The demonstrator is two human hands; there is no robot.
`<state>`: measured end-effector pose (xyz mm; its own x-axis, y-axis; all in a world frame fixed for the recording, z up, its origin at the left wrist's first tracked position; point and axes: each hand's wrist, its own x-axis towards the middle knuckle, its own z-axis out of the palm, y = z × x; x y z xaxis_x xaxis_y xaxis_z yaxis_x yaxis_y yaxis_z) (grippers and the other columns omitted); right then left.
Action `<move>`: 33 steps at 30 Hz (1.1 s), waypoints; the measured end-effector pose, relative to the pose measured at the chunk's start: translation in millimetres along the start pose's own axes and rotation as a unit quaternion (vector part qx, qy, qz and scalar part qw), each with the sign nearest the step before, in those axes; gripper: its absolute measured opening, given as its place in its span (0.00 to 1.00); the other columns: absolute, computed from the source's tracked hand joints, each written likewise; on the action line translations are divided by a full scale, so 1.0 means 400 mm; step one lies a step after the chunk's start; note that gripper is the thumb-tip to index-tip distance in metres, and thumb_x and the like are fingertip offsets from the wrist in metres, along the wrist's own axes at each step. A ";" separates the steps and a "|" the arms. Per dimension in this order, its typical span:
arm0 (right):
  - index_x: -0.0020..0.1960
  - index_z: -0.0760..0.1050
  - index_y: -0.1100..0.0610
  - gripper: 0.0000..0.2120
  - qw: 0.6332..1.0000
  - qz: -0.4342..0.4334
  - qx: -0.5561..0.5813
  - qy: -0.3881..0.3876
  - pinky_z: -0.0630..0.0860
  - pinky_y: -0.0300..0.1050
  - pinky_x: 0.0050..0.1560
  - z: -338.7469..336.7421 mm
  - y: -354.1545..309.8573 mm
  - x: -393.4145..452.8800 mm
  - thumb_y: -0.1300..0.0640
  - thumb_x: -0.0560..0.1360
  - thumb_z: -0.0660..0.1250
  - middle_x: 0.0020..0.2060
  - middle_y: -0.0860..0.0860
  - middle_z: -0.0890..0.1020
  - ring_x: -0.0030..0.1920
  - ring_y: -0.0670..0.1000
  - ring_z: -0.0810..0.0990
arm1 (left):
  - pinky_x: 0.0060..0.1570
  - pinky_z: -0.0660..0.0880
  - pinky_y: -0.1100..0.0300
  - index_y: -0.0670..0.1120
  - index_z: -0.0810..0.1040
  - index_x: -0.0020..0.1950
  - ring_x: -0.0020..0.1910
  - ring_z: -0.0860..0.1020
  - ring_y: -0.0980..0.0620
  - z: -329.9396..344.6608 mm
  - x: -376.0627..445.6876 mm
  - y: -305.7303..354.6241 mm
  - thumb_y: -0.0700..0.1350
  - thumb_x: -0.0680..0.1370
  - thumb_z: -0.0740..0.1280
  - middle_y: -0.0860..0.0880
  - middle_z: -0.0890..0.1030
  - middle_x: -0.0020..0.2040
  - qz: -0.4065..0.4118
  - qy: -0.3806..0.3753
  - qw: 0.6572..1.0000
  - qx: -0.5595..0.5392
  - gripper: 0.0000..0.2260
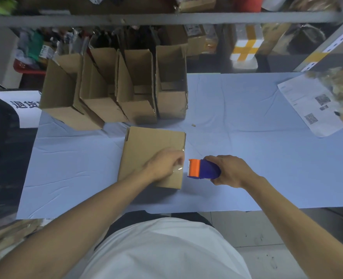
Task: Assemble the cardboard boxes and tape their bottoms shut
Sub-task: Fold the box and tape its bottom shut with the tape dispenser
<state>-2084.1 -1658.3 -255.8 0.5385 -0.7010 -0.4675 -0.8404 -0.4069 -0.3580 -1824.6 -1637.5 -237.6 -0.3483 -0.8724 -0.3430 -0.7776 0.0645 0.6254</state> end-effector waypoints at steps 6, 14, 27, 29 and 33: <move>0.63 0.68 0.41 0.29 0.999 0.019 0.040 -0.014 0.75 0.42 0.42 0.011 -0.004 0.000 0.46 0.65 0.74 0.49 0.42 0.80 0.46 0.48 0.77 | 0.43 0.72 0.60 0.42 0.81 0.44 0.38 0.72 0.57 0.026 -0.011 -0.021 0.34 0.69 0.71 0.50 0.76 0.40 -0.013 0.039 0.990 -0.134 0.07; 0.51 0.73 0.45 0.19 0.989 0.084 -0.088 -0.086 0.74 0.43 0.39 -0.001 -0.056 0.049 0.44 0.61 0.71 0.39 0.45 0.80 0.41 0.52 0.79 | 0.49 0.68 0.58 0.43 0.80 0.48 0.45 0.71 0.49 0.030 -0.008 -0.007 0.35 0.70 0.70 0.47 0.74 0.42 0.017 0.029 0.997 -0.072 0.08; 0.70 0.64 0.50 0.25 0.980 0.133 0.031 0.141 0.77 0.50 0.37 0.092 -0.092 0.074 0.62 0.75 0.63 0.54 0.55 0.77 0.47 0.57 0.76 | 0.46 0.62 0.55 0.50 0.78 0.46 0.51 0.67 0.45 0.124 -0.061 -0.013 0.51 0.74 0.67 0.48 0.69 0.48 0.019 0.109 0.982 0.152 0.06; 0.68 0.69 0.52 0.22 0.973 0.165 -0.009 0.162 0.77 0.52 0.42 0.101 -0.111 0.081 0.60 0.74 0.64 0.54 0.57 0.76 0.49 0.59 0.75 | 0.45 0.65 0.55 0.49 0.75 0.56 0.49 0.69 0.46 0.133 -0.081 -0.022 0.48 0.70 0.71 0.48 0.71 0.49 -0.003 0.137 0.981 0.134 0.16; 0.69 0.71 0.54 0.28 0.972 0.042 0.047 0.228 0.75 0.51 0.54 0.059 -0.153 0.126 0.64 0.70 0.68 0.68 0.62 0.69 0.62 0.63 0.71 | 0.43 0.68 0.55 0.47 0.72 0.56 0.47 0.70 0.46 0.138 -0.104 -0.027 0.42 0.64 0.72 0.47 0.72 0.49 -0.036 0.181 0.977 0.103 0.22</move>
<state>-2004.2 -1654.8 -276.6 0.3674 -0.9247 -0.0996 -0.8592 -0.2964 -0.4170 -1830.5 -1575.3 -268.7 -0.1097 -0.9902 -0.0861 -0.8947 0.0607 0.4424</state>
